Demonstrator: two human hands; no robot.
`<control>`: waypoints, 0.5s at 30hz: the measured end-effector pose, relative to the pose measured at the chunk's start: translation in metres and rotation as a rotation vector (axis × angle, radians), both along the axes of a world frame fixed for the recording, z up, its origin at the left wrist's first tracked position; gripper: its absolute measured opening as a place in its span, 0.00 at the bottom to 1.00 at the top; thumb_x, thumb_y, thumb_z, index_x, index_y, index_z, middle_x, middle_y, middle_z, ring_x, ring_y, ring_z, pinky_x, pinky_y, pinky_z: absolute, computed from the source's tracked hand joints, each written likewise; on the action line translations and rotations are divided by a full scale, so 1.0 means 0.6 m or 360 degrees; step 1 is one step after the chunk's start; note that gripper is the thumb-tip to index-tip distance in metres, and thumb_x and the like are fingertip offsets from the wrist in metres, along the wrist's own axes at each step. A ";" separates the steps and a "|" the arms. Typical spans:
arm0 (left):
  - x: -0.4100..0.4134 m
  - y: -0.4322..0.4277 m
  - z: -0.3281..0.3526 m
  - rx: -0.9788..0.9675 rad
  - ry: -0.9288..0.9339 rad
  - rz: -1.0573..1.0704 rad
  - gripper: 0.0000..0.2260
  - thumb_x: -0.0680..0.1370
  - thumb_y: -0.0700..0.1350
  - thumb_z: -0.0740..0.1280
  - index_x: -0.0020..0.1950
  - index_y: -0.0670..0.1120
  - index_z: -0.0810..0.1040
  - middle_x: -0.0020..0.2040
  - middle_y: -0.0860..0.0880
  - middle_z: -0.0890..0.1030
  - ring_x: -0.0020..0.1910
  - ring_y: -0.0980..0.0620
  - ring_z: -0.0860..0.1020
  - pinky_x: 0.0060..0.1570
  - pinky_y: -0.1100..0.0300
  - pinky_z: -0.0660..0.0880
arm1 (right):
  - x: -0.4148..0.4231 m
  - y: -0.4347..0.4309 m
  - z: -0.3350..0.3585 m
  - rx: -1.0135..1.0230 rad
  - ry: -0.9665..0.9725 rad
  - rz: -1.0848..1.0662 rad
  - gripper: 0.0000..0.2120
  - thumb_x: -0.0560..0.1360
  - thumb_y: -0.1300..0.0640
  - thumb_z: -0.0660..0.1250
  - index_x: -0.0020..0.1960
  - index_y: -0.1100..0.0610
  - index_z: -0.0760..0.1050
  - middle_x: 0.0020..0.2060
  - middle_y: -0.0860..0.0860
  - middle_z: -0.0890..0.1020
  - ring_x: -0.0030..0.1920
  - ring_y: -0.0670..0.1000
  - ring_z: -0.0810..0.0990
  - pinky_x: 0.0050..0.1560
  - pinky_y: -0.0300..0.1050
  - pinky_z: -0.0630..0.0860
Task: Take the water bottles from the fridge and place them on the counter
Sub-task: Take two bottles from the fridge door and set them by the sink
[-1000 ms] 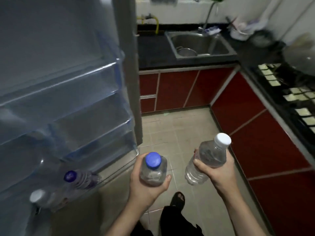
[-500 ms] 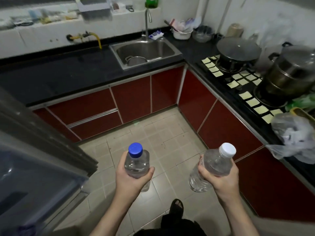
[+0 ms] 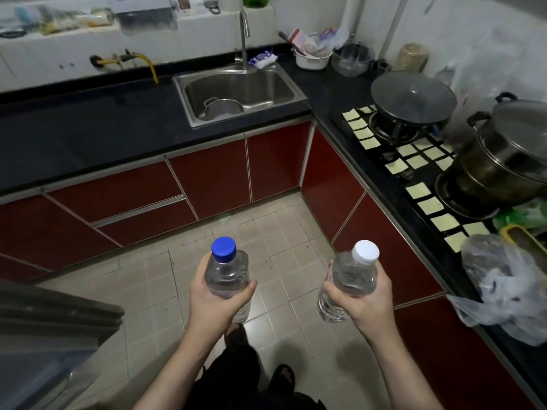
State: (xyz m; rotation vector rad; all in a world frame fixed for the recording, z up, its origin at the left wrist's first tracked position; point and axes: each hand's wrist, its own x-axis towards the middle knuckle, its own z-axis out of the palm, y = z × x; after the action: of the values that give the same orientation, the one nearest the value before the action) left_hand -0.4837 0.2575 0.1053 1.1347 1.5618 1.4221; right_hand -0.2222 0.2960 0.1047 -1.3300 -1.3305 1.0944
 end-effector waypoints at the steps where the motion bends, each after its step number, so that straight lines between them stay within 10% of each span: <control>1: -0.001 0.021 -0.001 0.0003 0.0004 0.0000 0.24 0.62 0.42 0.80 0.52 0.60 0.78 0.48 0.54 0.84 0.46 0.57 0.83 0.45 0.72 0.77 | -0.002 0.019 -0.001 -0.0005 -0.0002 -0.0003 0.28 0.58 0.50 0.81 0.55 0.56 0.78 0.46 0.54 0.85 0.47 0.56 0.85 0.50 0.48 0.82; 7: -0.024 0.167 -0.012 -0.0033 -0.0049 0.0032 0.27 0.59 0.52 0.80 0.56 0.54 0.78 0.49 0.54 0.84 0.48 0.55 0.83 0.47 0.67 0.78 | -0.031 0.152 -0.005 0.0018 -0.0033 -0.0049 0.26 0.59 0.62 0.84 0.53 0.57 0.78 0.44 0.54 0.85 0.46 0.54 0.85 0.48 0.39 0.82; 15: -0.079 0.382 0.000 0.0002 -0.0073 -0.0025 0.25 0.62 0.40 0.79 0.54 0.57 0.77 0.48 0.55 0.84 0.46 0.59 0.83 0.47 0.72 0.76 | -0.079 0.346 0.000 -0.0037 -0.0026 -0.0093 0.26 0.61 0.71 0.81 0.55 0.59 0.77 0.46 0.54 0.85 0.47 0.51 0.85 0.48 0.36 0.82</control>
State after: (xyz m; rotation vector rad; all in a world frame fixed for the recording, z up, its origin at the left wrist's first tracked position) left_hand -0.5311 0.4867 0.1054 1.1053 1.5174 1.4289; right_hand -0.2698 0.5035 0.1048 -1.3891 -1.2865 1.0639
